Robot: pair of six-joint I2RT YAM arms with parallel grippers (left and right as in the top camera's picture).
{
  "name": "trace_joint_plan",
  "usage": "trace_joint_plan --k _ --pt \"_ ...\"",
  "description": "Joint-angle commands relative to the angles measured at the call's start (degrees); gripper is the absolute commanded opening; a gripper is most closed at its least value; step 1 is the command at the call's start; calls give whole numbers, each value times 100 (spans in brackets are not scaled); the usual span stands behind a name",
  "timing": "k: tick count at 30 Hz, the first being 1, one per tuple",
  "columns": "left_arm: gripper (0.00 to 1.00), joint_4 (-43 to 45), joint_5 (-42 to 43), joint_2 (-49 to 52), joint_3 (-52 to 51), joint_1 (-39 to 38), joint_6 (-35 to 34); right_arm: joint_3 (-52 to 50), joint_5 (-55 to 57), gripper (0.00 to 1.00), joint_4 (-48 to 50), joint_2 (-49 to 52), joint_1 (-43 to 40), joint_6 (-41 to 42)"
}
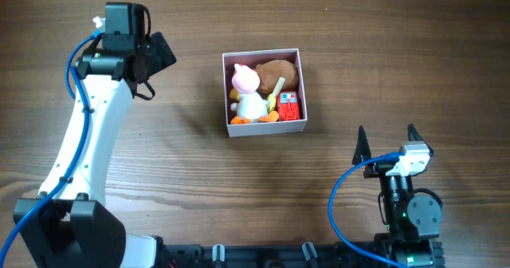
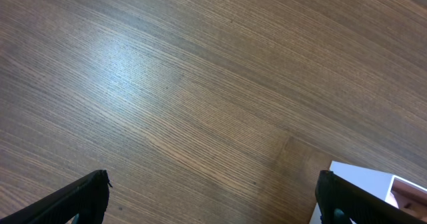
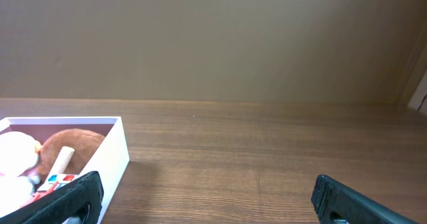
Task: Pack container
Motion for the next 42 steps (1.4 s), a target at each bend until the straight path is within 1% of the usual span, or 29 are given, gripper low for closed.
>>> trace_joint_plan --k 1,18,20,24,30,39,42 --pt "100 -4 28 -35 17 42 -52 -13 13 100 9 -44 -22 -59" --pt "100 -4 28 -26 17 44 -52 -13 13 100 7 -44 -22 -57" --pt "100 -7 28 -251 17 42 -52 -13 13 100 7 -44 -22 -57" --pt "100 -4 28 -1078 17 -63 -52 -13 13 100 9 -44 -22 -57" --pt "100 -7 28 -2951 17 -330 -52 -13 13 100 9 -44 -22 -57" --pt "100 -2 9 -5569 17 -332 4 -13 13 100 7 -44 -22 -59" --pt "100 -168 -35 -6378 17 -323 7 -13 13 100 9 -44 -22 -57"
